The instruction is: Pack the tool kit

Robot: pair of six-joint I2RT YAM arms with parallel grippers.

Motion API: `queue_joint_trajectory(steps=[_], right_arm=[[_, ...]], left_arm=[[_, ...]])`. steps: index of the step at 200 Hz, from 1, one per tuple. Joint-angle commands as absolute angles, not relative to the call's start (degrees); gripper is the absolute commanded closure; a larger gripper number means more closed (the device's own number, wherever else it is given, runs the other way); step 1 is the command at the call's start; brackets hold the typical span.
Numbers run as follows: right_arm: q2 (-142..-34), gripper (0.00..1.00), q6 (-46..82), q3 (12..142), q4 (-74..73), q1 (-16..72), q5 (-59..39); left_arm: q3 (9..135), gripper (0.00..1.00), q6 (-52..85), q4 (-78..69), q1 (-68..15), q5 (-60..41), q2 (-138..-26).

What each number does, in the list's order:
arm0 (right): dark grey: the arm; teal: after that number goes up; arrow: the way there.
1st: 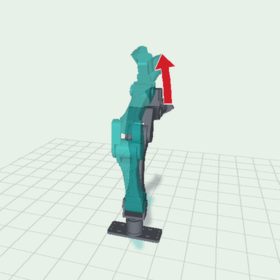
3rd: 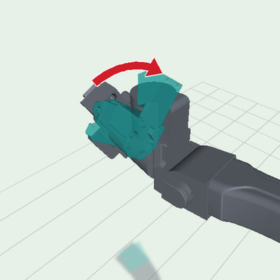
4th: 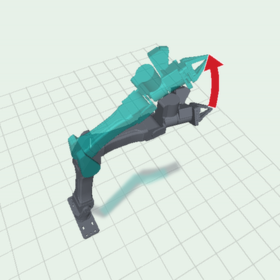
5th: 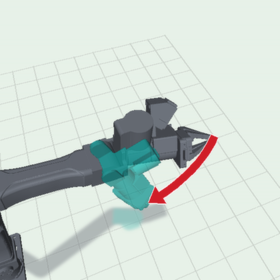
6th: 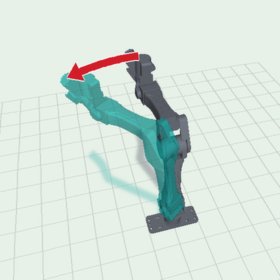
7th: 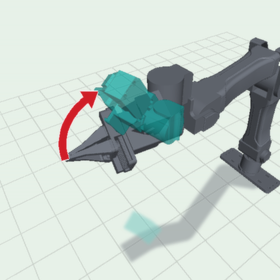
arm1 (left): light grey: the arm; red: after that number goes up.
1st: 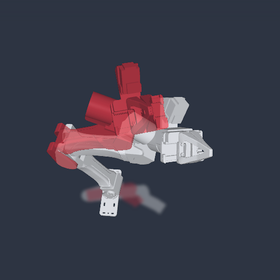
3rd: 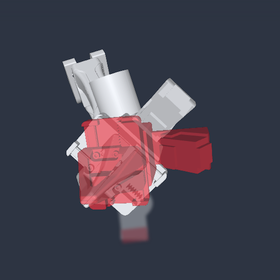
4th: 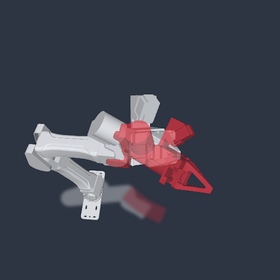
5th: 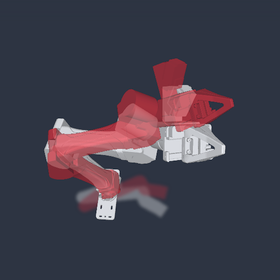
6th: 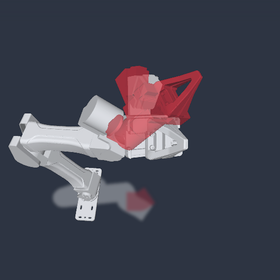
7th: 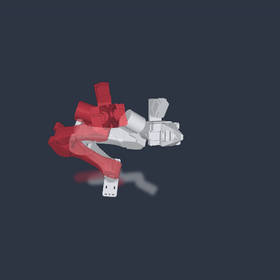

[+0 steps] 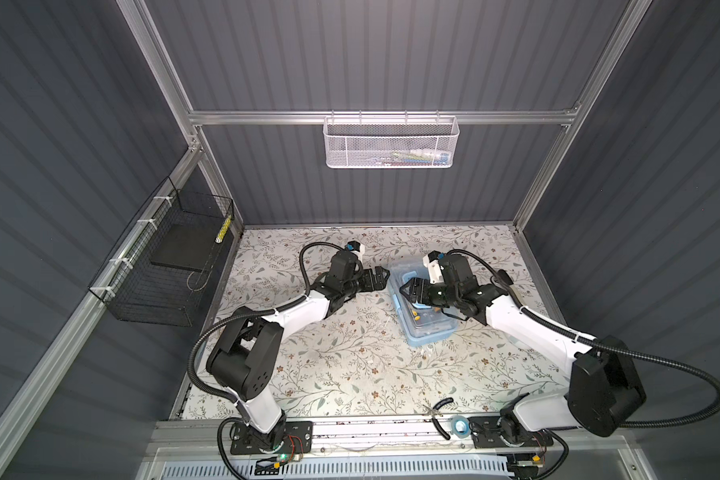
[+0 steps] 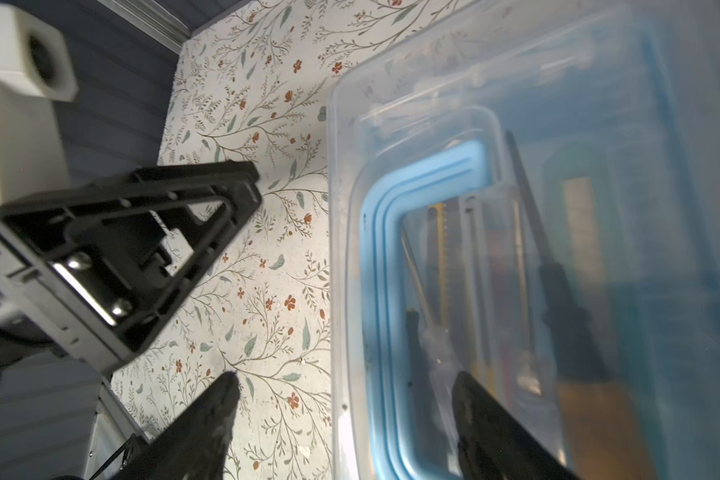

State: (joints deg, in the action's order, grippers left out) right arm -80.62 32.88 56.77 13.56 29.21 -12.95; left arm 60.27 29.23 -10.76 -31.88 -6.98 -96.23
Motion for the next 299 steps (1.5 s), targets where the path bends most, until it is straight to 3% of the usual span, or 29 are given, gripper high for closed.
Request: queue_joint_trajectory(steps=[1,39,70,89,110,142,163,216,256,299], right_arm=[[-76.7,0.16,30.6,59.1,20.5,28.2,-7.3],[-68.7,0.10,25.0,58.4,22.0,24.0,-1.0],[-65.6,0.06,19.5,55.9,22.6,18.6,12.9],[-64.5,0.04,18.3,51.0,14.4,15.3,21.5],[-60.8,0.02,12.4,39.5,-3.7,14.1,24.0],[-63.8,0.01,10.3,31.4,-19.1,12.9,25.7],[-71.1,0.01,6.9,30.0,-27.2,11.1,28.9],[-77.4,0.01,5.0,33.0,-33.4,5.9,20.9],[-68.6,0.01,10.1,31.6,-23.5,5.4,14.2],[-70.7,0.01,7.7,27.8,-26.6,4.4,16.0]], left_arm=[[61.0,0.02,23.6,-4.6,-31.2,-0.5,-93.3],[56.2,0.00,19.1,-6.0,-31.2,12.2,-86.8],[43.5,0.00,4.7,-28.4,-31.3,15.6,-83.9],[40.5,0.00,1.8,-34.4,-31.2,23.9,-84.3],[38.7,0.00,0.5,-37.2,-29.6,31.2,-84.4],[35.3,0.00,1.8,-36.5,-21.6,34.8,-85.7],[30.3,0.00,3.6,-43.4,-15.9,34.8,-86.7],[27.7,0.00,6.2,-56.9,-8.0,24.0,-91.7],[32.2,0.00,1.9,-34.0,-7.4,23.7,-81.3],[25.6,0.00,3.0,-43.1,-7.2,24.8,-88.0]])
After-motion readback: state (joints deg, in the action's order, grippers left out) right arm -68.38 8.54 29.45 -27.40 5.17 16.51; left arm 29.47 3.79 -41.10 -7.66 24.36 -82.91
